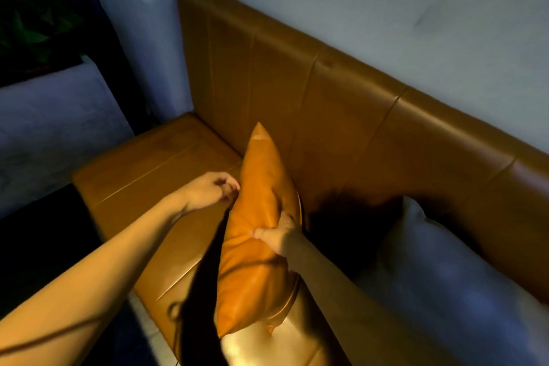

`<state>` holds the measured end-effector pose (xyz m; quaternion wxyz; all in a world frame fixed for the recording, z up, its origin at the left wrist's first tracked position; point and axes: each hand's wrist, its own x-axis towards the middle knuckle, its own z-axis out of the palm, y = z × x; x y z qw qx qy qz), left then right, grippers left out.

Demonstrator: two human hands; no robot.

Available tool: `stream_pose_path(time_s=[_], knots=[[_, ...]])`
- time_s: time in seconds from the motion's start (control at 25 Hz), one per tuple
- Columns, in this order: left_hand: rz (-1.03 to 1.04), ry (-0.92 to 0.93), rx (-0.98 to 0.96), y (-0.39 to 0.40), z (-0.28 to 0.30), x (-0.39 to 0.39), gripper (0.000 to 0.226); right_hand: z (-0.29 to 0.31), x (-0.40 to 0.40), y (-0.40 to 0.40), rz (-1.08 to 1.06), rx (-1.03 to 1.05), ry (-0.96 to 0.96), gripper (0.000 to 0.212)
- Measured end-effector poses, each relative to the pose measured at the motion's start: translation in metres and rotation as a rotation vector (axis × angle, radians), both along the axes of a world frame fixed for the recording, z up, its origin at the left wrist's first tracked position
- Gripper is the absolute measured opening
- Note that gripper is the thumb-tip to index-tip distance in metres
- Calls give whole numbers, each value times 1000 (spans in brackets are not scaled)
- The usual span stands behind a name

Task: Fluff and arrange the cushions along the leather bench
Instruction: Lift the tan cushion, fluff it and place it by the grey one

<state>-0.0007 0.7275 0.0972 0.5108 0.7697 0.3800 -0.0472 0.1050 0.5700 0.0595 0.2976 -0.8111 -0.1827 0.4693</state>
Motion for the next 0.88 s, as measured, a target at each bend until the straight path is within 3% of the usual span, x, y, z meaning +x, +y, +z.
stream_pose_path(time_s=[0.08,0.2,0.32,0.48,0.64,0.76,0.88], knots=[[-87,-18,368,15,5,2,48,7,14,-5,10,92,2,88],[-474,178,709,28,17,3,93,31,36,-21,161,209,-60,73],[-601,293,1057,34,23,8,114,51,66,-29,274,256,34,62],[-623,351,982,36,15,22,112,42,82,-39,324,161,88,61],[-613,360,1000,35,5,29,99,22,83,-41,323,108,23,80],[-626,392,1072,36,7,31,88,21,82,-42,365,5,-200,98],[-659,423,1092,32,11,44,76,23,56,-66,565,-247,-522,109]])
